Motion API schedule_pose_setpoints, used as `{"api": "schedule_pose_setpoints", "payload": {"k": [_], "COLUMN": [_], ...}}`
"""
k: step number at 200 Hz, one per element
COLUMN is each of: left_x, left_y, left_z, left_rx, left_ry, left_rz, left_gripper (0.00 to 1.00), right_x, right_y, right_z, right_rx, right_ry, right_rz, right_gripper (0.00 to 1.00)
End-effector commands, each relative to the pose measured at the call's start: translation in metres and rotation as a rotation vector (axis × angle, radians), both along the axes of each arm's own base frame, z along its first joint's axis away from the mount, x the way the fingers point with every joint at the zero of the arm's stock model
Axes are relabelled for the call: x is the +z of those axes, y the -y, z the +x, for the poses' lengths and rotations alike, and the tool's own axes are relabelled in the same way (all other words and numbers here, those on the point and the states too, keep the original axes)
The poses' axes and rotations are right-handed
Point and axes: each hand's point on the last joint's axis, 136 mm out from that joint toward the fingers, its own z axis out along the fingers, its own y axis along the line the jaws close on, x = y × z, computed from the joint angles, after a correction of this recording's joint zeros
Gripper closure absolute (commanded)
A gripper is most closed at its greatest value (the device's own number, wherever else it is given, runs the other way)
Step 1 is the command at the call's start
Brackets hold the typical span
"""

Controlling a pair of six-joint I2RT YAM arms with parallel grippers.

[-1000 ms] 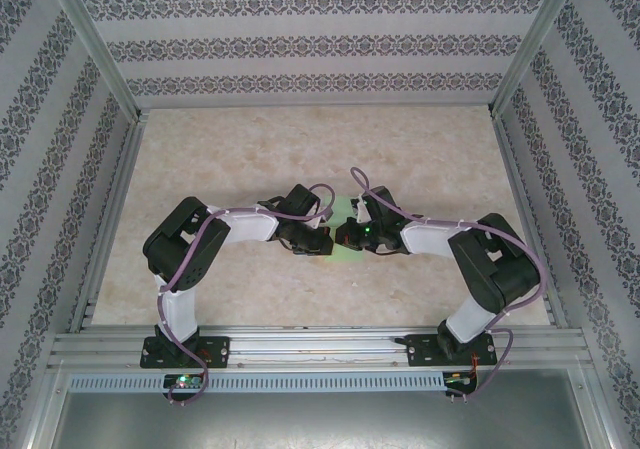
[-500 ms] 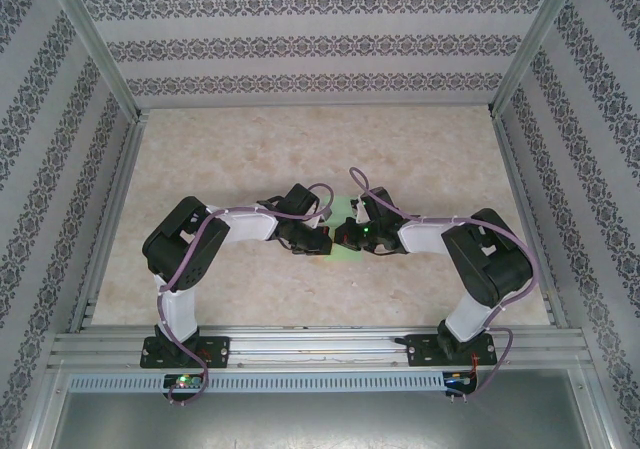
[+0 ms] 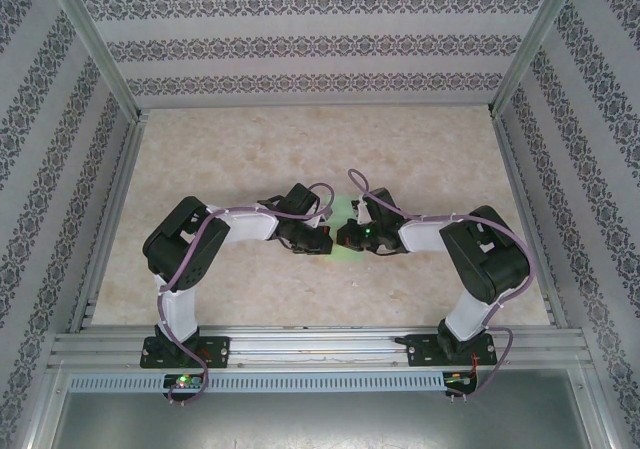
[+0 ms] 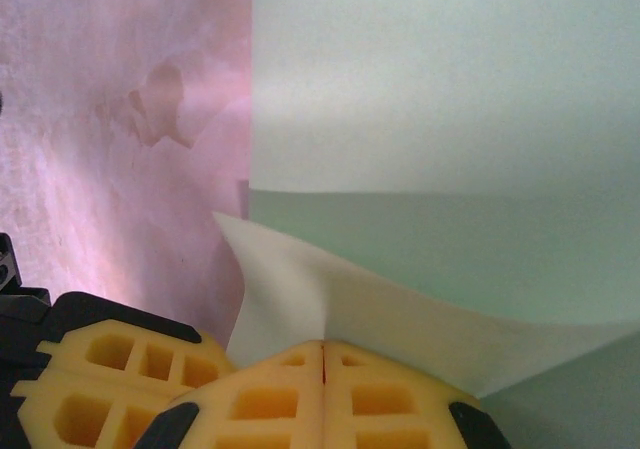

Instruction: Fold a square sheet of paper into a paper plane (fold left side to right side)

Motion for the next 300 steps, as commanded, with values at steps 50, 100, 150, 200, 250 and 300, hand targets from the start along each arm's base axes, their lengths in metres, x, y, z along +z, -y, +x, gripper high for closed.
{"api": "schedule_pose_setpoints", "payload": {"k": [50, 100, 150, 200, 250, 300], "left_x": [-0.041, -0.042, -0.040, -0.034, -0.031, -0.029], "left_y": [-0.033, -0.033, -0.031, -0.025, -0.022, -0.021], "left_z": [-0.023, -0.023, -0.023, -0.020, -0.019, -0.018], "left_rx": [0.029, 0.028, 0.024, 0.023, 0.025, 0.025], "left_ry": [-0.116, -0.120, -0.115, -0.099, -0.093, -0.090], "left_rz": [0.178, 0.176, 0.164, 0.124, 0.106, 0.099], "left_gripper": [0.96, 0.96, 0.96, 0.96, 0.96, 0.96], "right_x": [-0.010, -0.007, -0.005, 0.029, 0.026, 0.008], "right_y": [0.043, 0.058, 0.075, 0.067, 0.029, 0.016], "right_z": [0.018, 0.032, 0.044, 0.044, 0.029, 0.030], "right_rx": [-0.093, -0.134, -0.170, -0.159, -0.101, -0.091], "right_ry": [0.009, 0.017, 0.015, 0.070, 0.051, 0.009], "right_rz": [-0.095, -0.088, -0.069, -0.022, 0.018, 0.012], "right_gripper": [1.00, 1.00, 1.00, 1.00, 1.00, 1.00]}}
